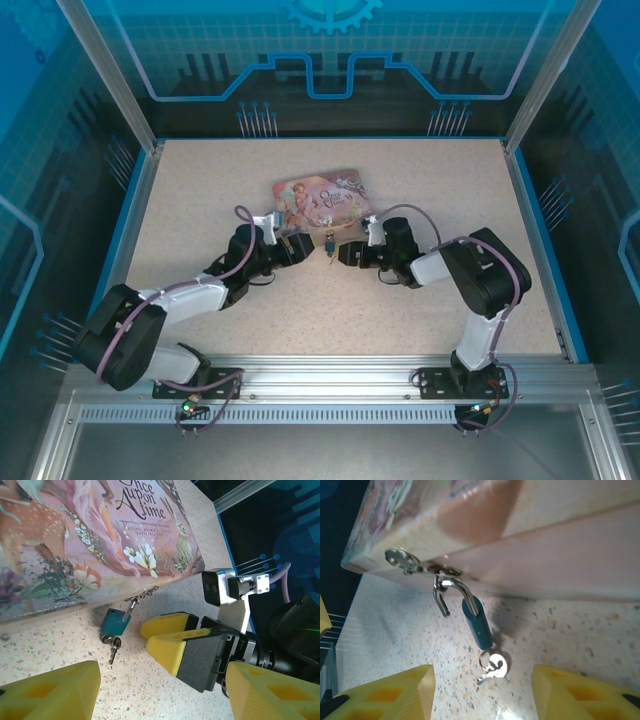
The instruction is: Unlock a padlock with a key
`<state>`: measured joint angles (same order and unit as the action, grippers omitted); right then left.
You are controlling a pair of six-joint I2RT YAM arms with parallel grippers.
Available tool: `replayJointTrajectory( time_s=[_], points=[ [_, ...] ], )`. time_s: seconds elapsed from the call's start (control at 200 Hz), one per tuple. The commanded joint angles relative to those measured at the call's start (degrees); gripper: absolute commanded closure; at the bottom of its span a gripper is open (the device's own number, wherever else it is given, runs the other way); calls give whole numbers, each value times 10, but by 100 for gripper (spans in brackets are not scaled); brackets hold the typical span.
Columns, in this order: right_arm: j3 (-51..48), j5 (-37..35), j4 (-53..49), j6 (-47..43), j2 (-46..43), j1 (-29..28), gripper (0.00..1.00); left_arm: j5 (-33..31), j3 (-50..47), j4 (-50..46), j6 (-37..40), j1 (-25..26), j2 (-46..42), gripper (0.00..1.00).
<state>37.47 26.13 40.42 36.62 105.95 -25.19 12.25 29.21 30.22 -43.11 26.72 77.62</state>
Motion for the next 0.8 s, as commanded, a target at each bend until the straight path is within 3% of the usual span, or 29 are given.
replayJointTrajectory(
  time_s=[0.0, 0.17, 0.385, 0.795],
  points=[
    [13, 4, 52, 24, 34, -7, 48, -15, 29, -28, 14, -17, -37, 27],
    [30, 19, 81, 44, 71, -9, 55, -13, 82, -124, 57, -53, -60, 23],
    [33, 14, 86, 59, 88, -14, 62, -7, 148, -170, 112, -77, -42, 22],
    [41, 17, 147, 110, 130, -15, 70, 31, 257, -144, 143, -78, 122, 22]
  ],
)
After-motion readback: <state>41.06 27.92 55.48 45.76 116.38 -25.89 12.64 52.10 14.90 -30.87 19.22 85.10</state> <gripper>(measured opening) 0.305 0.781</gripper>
